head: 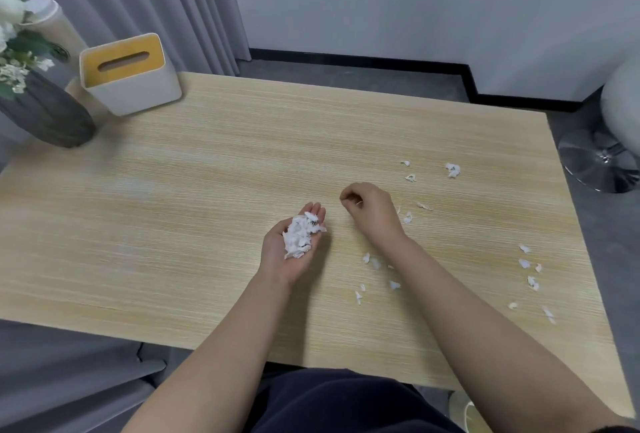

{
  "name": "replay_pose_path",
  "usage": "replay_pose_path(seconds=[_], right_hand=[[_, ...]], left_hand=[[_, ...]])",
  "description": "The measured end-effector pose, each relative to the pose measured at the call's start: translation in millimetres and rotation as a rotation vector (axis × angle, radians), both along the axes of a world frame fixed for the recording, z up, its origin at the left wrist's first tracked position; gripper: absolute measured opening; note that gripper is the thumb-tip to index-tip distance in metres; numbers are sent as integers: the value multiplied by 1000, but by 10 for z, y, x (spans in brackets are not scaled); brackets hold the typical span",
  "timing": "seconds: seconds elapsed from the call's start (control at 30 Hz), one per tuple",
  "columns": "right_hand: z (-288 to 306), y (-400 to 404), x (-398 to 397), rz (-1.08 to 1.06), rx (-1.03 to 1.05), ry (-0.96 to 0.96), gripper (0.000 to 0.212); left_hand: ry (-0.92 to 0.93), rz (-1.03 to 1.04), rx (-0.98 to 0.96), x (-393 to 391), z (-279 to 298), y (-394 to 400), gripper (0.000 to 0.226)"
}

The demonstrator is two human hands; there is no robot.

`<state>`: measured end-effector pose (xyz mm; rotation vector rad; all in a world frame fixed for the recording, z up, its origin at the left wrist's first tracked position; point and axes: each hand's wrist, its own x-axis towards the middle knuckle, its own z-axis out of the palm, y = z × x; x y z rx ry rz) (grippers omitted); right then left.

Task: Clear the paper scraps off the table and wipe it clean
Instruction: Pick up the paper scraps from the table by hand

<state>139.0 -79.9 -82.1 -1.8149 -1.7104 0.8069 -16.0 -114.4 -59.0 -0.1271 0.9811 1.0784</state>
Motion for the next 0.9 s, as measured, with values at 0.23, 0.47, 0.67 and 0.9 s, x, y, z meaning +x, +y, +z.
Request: replay_pose_path(seconds=[0.23,0.47,0.67,0.9], right_hand=[[435,-348,-200,204,31,60,12],[375,-485,-207,164,-19,-90,15],[375,-541,-159,174,-18,-137,19],[342,-560,114,135,78,-20,15]], left_hand=[[-307,10,-72,101,-107,43,28],[-215,-97,-42,236,-139,30,29],[-210,-151,-7,398,-166,47,36],[-341,-206,77,554,-165,95,79]])
